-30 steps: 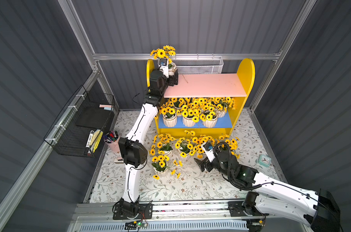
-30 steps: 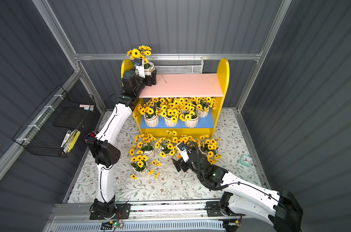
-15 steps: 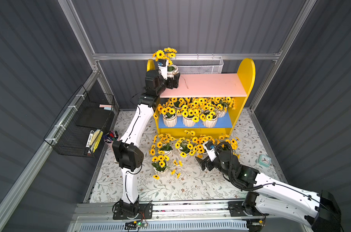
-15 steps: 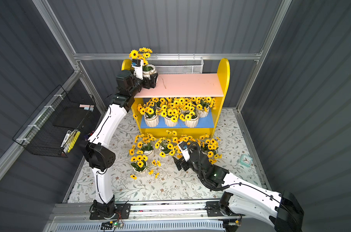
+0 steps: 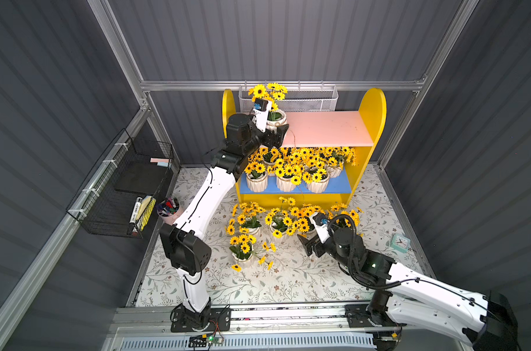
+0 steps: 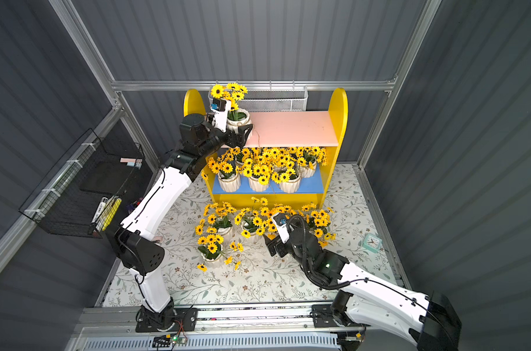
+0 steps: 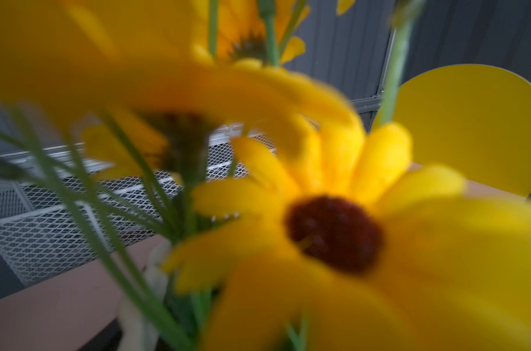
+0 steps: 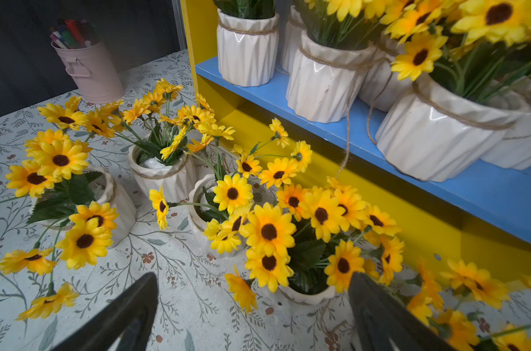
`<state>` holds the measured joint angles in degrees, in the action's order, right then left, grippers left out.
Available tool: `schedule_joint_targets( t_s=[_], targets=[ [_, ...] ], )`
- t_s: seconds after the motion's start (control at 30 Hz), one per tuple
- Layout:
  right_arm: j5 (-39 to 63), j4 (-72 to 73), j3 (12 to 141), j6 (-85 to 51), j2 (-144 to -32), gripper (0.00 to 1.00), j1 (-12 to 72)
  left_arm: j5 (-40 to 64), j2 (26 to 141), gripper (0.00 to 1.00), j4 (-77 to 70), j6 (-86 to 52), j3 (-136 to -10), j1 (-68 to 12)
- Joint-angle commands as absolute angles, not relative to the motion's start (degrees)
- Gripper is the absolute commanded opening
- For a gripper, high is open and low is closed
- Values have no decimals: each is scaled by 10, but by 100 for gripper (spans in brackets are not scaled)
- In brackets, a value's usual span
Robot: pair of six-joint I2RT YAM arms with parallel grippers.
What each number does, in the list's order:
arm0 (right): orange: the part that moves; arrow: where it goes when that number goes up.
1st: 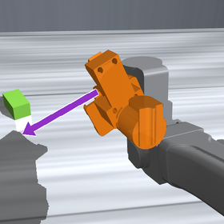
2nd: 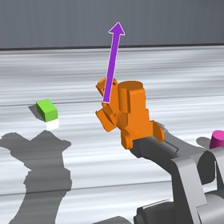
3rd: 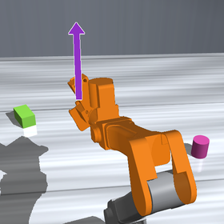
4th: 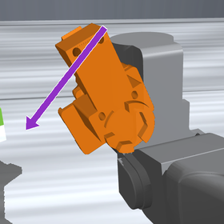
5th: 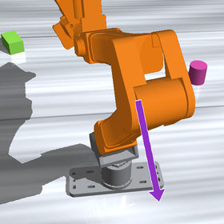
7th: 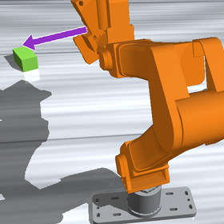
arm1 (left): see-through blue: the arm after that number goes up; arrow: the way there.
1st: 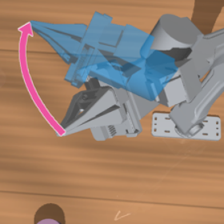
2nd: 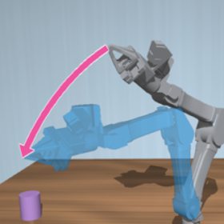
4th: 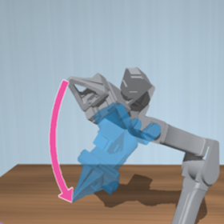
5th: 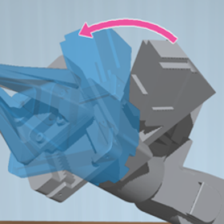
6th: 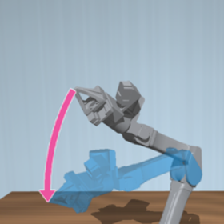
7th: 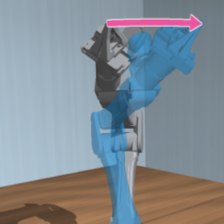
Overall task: Take the sunflower pots off the shelves
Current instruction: Pick up the sunflower pot from the shelf.
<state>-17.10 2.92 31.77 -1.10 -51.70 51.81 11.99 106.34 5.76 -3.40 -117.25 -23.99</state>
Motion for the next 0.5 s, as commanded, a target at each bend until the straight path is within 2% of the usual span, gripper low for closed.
schedule_joint_targets(
  t_s=[0.0,0.27,0.47],
  targets=[
    [-203,20,327,-16,-509,99,515,123,1038,0,59,3,-1160,-258],
    [-251,12,335,-34,-488,99,497,131,1033,0,55,1,-1202,-269],
    [-268,-4,340,-62,-455,99,467,129,959,0,39,37,-1119,-301]
  ],
)
